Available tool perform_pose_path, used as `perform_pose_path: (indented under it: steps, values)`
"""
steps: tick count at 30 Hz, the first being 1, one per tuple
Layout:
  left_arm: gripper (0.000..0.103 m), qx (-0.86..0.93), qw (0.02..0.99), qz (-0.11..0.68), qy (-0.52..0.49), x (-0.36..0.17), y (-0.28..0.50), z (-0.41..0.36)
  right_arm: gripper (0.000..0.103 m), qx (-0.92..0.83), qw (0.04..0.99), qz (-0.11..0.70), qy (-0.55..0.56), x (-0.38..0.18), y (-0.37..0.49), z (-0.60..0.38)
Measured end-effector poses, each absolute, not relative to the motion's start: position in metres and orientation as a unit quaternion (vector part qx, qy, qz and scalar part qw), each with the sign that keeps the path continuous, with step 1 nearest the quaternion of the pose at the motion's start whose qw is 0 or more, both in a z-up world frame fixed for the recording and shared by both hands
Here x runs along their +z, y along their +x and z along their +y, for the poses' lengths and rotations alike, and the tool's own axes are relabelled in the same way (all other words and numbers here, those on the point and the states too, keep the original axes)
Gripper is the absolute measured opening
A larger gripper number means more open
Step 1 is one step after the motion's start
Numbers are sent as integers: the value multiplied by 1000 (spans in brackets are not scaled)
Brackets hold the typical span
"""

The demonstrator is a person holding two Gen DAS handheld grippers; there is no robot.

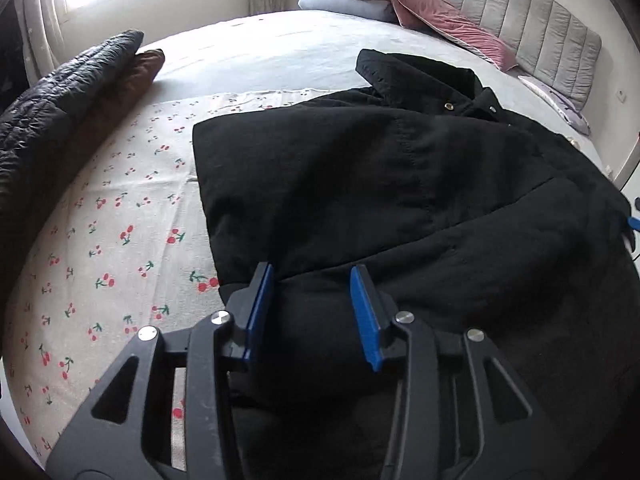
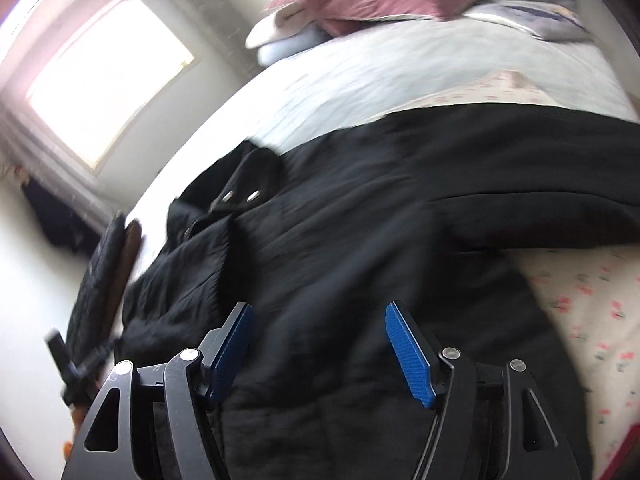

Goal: Fold large clothes

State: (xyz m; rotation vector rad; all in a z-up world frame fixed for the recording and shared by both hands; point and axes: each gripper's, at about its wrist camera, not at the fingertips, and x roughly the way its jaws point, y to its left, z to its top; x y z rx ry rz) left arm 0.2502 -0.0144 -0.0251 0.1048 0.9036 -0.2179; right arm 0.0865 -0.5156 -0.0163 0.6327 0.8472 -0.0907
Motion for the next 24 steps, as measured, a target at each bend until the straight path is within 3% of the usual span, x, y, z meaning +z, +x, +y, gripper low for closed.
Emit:
perform_pose_path:
  steps: [2, 5, 6, 10, 24]
  values:
    - [45, -85, 895, 434, 53, -14, 242, -19, 70, -75, 855, 395, 327, -18, 70, -546]
    - [73, -96, 896, 431, 36, 6, 224, -25, 72, -125, 839, 383, 366, -25, 47, -590]
    - [76, -99, 896, 431, 34, 12, 218, -28, 74, -142, 832, 378, 380, -29, 39, -606]
    - [82, -122, 887, 444, 14, 29, 197, -36, 75, -177, 810, 365, 423, -47, 21, -644]
    - [85, -123, 897, 422, -43, 43, 160, -25, 75, -216, 759, 238, 566, -99, 8, -731]
